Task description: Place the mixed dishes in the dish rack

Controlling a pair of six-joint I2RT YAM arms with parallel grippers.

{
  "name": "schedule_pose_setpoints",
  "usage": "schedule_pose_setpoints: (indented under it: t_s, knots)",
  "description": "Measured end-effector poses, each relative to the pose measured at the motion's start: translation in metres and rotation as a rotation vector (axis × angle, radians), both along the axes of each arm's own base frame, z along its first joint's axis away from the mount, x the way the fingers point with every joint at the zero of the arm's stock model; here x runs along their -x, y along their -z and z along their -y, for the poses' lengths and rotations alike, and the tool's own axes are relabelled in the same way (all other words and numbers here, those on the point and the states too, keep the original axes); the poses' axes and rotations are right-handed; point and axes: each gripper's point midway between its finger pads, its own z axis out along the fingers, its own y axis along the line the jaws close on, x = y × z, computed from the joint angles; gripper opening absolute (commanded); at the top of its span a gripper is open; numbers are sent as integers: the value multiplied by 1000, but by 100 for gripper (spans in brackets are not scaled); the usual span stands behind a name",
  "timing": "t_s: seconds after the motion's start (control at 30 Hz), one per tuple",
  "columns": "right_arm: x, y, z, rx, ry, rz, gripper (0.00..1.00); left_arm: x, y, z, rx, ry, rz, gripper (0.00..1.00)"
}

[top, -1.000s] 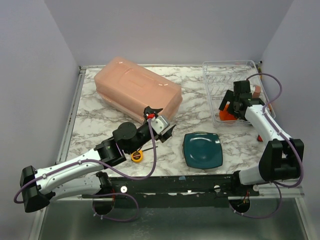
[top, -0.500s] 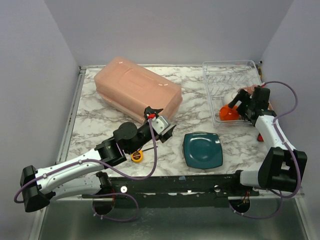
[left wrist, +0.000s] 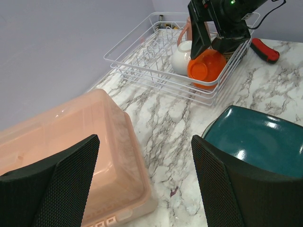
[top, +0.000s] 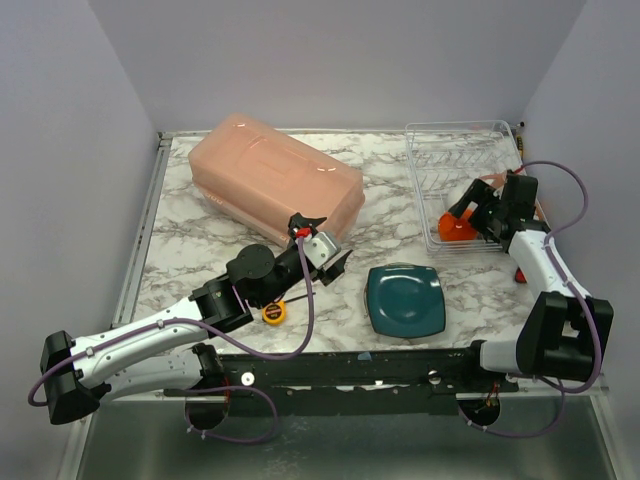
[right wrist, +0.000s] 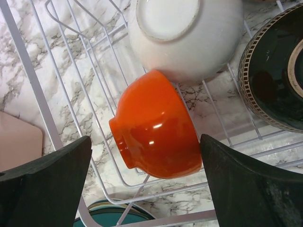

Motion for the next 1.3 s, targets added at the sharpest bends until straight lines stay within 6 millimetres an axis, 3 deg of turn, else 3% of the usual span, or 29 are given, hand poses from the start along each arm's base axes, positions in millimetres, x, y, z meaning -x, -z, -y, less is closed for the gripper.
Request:
schedule_pose_setpoints:
  t_s: [0.7,1.0,1.13,1.3]
  knots:
    - [2,16,-7,45,-53,-169,89,-2,9,5,-25,1,-13,79]
    - [7,21,-2,124,-18,-215,70,-3,11,6,-28,2,-15,79]
    - [6,17,-3,116,-7,-209,49,-3,11,6,-30,2,-16,79]
    - [11,11,-3,113,0,-205,35,-3,12,6,-31,1,-16,79]
